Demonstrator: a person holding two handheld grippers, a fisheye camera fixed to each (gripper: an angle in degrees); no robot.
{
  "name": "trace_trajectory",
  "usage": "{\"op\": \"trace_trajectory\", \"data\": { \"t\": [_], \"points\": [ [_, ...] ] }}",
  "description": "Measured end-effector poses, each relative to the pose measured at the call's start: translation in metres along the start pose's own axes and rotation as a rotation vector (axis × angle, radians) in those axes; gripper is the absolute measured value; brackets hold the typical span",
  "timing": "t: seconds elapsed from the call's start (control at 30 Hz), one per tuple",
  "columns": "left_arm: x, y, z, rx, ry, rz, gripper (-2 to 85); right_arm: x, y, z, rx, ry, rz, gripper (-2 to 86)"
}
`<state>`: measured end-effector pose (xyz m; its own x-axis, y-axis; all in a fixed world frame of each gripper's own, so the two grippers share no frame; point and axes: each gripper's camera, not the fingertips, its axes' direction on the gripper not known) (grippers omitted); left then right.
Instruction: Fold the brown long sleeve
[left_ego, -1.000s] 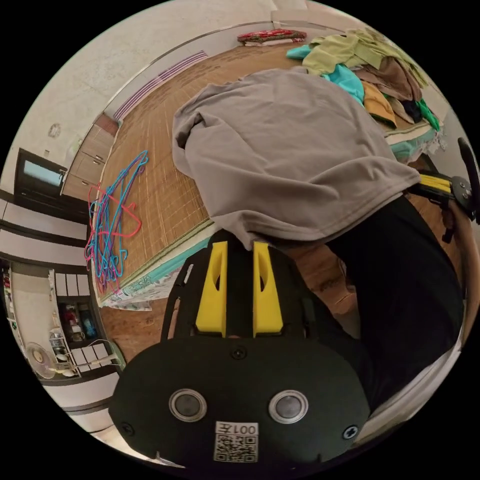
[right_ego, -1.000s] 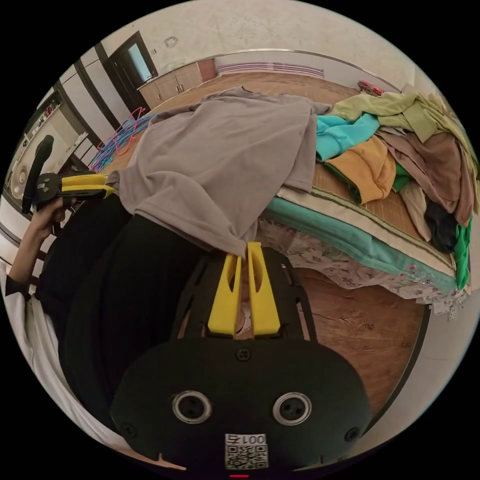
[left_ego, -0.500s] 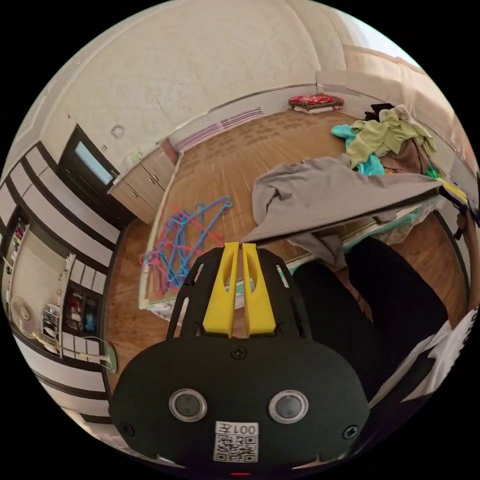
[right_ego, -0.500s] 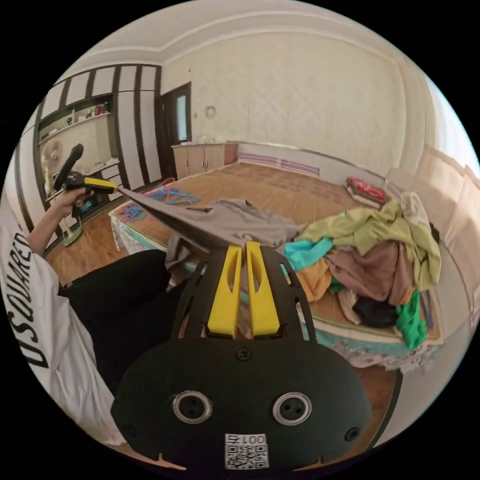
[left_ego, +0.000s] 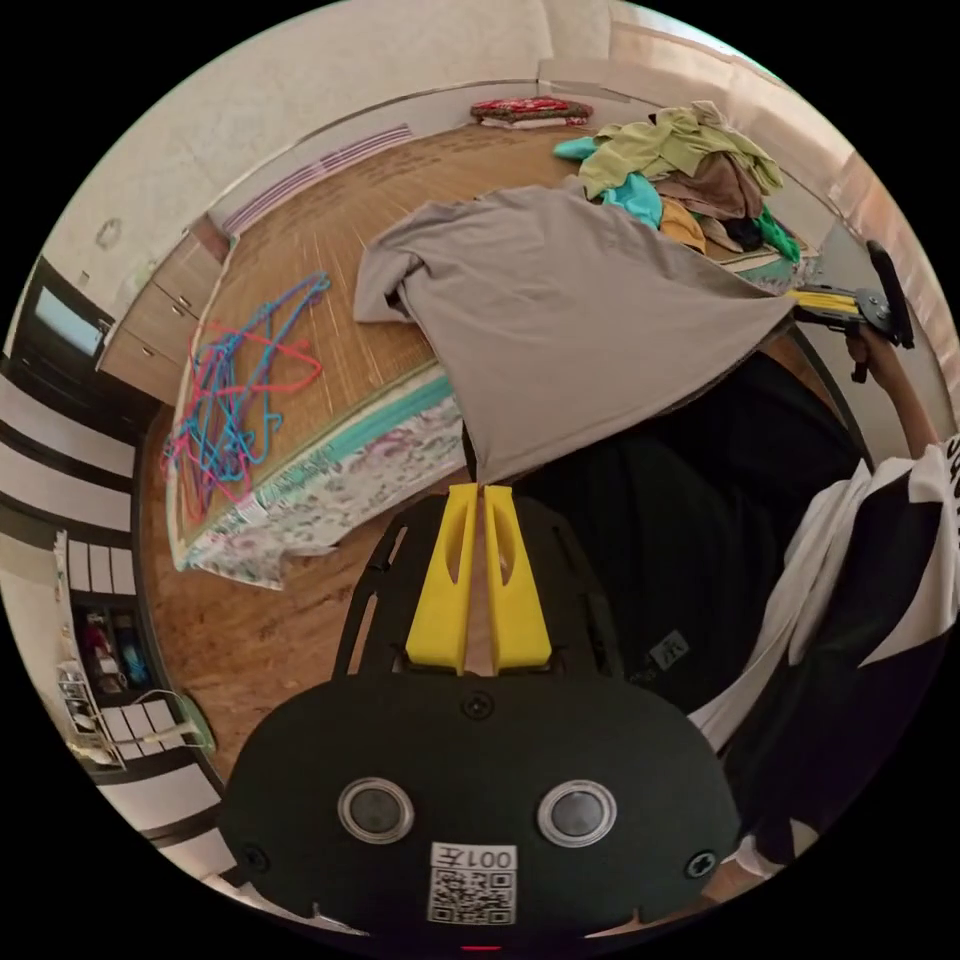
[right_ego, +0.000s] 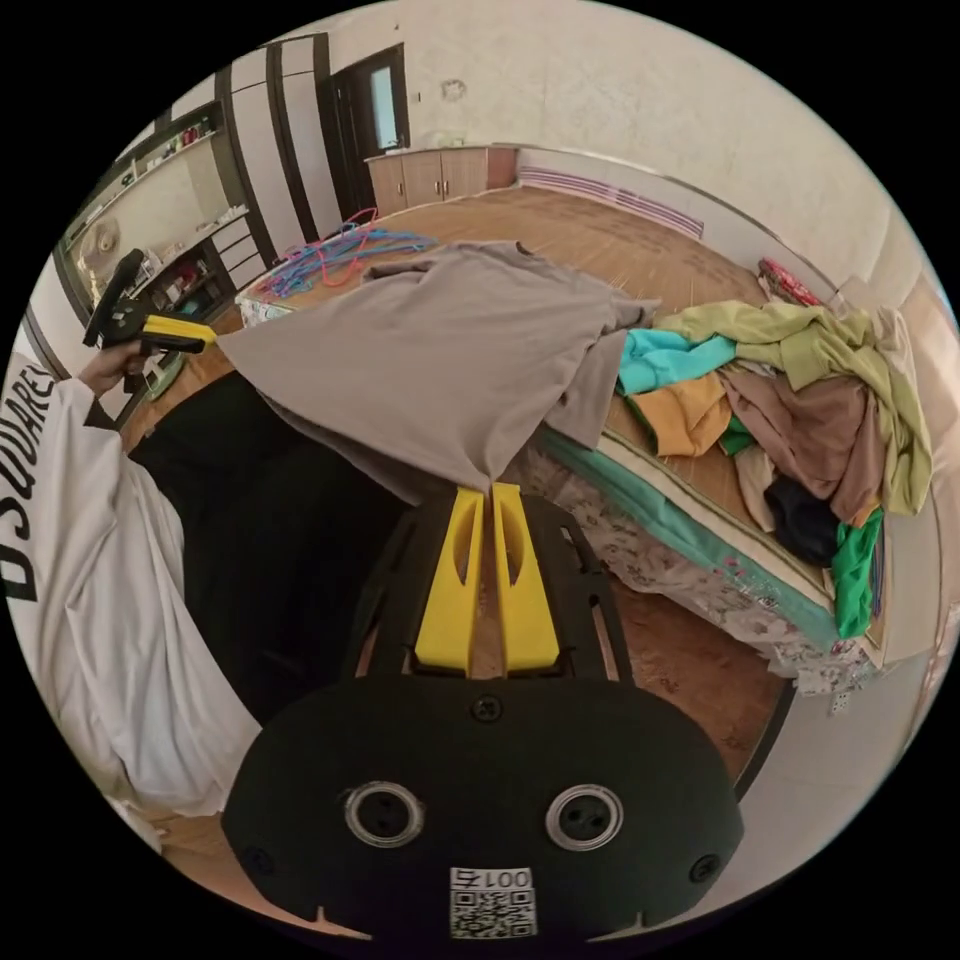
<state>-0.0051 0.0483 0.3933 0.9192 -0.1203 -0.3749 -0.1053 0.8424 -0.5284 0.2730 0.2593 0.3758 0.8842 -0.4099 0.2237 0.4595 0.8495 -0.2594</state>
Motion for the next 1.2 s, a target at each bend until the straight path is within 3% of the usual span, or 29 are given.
{"op": "trace_trajectory", "data": {
  "t": [0.1, 0.17, 0.3, 0.47, 0.53, 0.7, 0.83, 1.03, 1.2],
  "points": [
    [-0.011, 0.007, -0.013, 0.033, 0.0, 0.004, -0.9, -0.002, -0.007, 0.0, -0.02, 0.011, -0.022, 1.5],
    [-0.016, 0.014, -0.039, 0.109, -0.044, 0.09, -0.8, 0.005, -0.014, -0.014, 0.009, -0.084, -0.028, 1.5],
    [-0.032, 0.019, -0.039, 0.075, -0.014, 0.101, -0.3, 0.004, -0.02, -0.016, -0.033, -0.229, -0.108, 1.9],
    [-0.059, 0.048, -0.011, -0.076, -0.329, -0.003, 3.8, -0.003, -0.014, 0.005, -0.276, -0.172, -0.164, 2.5],
    [-0.074, 0.056, -0.006, -0.098, -0.369, -0.04, 4.6, -0.001, -0.009, 0.007, -0.321, -0.111, -0.154, 2.7],
    [-0.109, 0.018, 0.01, 0.016, -0.287, -0.129, 5.6, 0.023, -0.033, 0.008, -0.193, 0.104, -0.046, 4.5],
    [-0.127, -0.072, 0.038, 0.139, -0.212, -0.136, 7.5, 0.051, -0.081, 0.035, -0.073, 0.217, 0.031, 7.4],
    [-0.168, -0.186, 0.089, 0.108, -0.023, -0.168, 8.7, 0.078, -0.133, 0.101, -0.129, 0.144, 0.071, 12.6],
    [-0.17, -0.227, 0.111, 0.066, -0.019, -0.086, 8.6, 0.083, -0.143, 0.129, -0.167, 0.09, 0.083, 12.6]
  ]
}}
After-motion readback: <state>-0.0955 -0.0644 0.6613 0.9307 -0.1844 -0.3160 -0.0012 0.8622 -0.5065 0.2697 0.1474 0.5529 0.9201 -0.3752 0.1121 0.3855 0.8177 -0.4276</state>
